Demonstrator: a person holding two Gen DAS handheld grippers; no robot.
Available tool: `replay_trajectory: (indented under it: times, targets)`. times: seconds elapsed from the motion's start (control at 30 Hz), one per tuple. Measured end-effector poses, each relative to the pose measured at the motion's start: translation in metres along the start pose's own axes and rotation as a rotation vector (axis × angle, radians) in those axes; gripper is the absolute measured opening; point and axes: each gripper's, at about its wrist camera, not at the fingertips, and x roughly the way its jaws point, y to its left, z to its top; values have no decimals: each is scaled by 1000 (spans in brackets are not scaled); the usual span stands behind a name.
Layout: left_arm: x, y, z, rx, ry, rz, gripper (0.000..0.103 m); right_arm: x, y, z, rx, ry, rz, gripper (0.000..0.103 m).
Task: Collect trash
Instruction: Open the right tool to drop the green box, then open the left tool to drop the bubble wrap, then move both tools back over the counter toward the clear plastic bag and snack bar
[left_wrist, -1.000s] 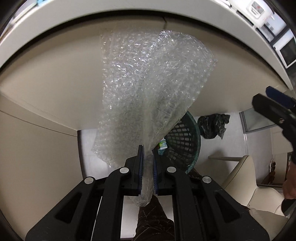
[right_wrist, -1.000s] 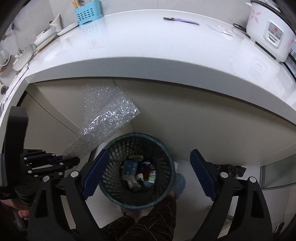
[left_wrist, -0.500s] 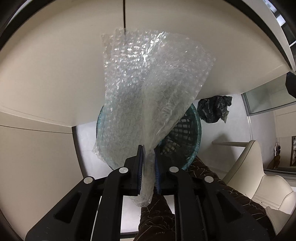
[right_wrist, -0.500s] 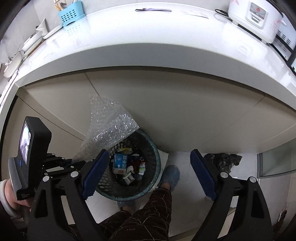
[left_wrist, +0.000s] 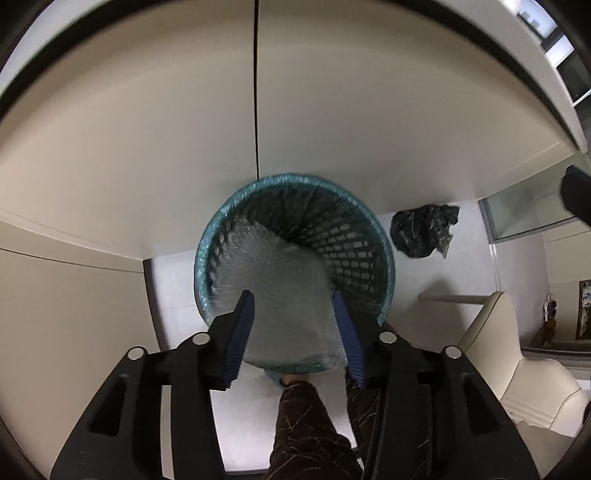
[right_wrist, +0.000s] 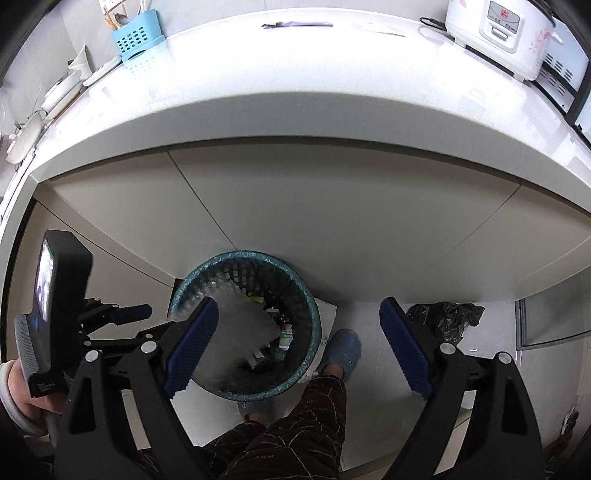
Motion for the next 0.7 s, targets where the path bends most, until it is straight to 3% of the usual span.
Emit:
replay_trajectory:
  times: [0.03,0.33,0.7]
  targets:
    - [-8,0,2,0,-17,2,60,-2,0,1,-1,-6,0,85]
    - [-88,-8,27,-8,-197,-9,93,-44,-12,33,13,-112,-17,89]
    - [-160,-19,87,-53,-312,0,97,-80,-45,120,6,-218,-46,93]
